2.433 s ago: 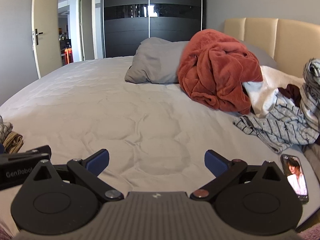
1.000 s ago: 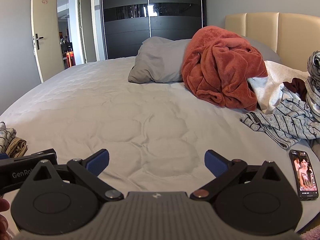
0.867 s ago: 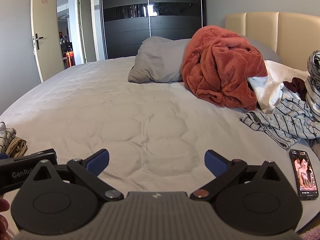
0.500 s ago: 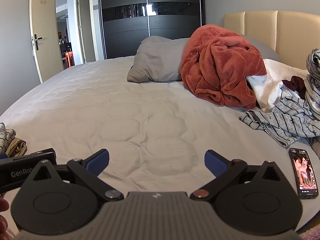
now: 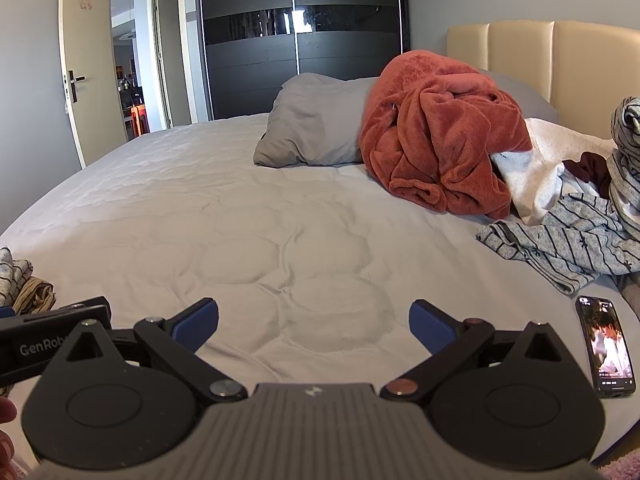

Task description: Fold clothes

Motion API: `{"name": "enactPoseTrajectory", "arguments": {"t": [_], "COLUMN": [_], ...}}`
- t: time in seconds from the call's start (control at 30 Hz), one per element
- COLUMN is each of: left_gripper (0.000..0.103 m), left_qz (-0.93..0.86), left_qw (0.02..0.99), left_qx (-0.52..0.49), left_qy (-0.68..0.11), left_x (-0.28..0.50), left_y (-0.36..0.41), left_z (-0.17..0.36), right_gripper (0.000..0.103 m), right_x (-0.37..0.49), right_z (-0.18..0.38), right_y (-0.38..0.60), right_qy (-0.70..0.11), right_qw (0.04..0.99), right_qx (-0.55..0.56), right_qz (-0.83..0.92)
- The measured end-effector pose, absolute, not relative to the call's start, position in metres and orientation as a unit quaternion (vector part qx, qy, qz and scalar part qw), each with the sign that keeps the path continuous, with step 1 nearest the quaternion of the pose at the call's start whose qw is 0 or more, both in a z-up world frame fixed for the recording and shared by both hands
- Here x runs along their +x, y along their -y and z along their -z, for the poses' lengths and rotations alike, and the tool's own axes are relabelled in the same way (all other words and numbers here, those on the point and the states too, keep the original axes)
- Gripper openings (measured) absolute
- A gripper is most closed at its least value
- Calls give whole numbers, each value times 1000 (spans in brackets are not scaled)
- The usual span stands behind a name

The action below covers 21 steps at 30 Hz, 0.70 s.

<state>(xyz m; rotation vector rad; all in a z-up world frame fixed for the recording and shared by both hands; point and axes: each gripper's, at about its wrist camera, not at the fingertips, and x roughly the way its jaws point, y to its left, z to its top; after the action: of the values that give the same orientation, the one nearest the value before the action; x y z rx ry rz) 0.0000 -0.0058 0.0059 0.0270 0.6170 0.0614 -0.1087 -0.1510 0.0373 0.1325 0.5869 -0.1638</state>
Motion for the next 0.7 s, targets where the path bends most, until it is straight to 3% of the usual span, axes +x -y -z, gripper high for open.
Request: {"name": "enactPoseTrajectory", "arguments": {"t": [0.7], "left_gripper": [101], "left_qz": [-68], "left_qw": [952], "left_qx": [22], "left_qy": [-299], "left_x": [10], "left_y": [-5], "left_z": [-11], "right_gripper": [103], "right_x": [-116], "right_z": [-61], "right_y": [224], "right_qy": [-263], "right_qw": [954], "right_qx": [48], "right_qz": [133]}}
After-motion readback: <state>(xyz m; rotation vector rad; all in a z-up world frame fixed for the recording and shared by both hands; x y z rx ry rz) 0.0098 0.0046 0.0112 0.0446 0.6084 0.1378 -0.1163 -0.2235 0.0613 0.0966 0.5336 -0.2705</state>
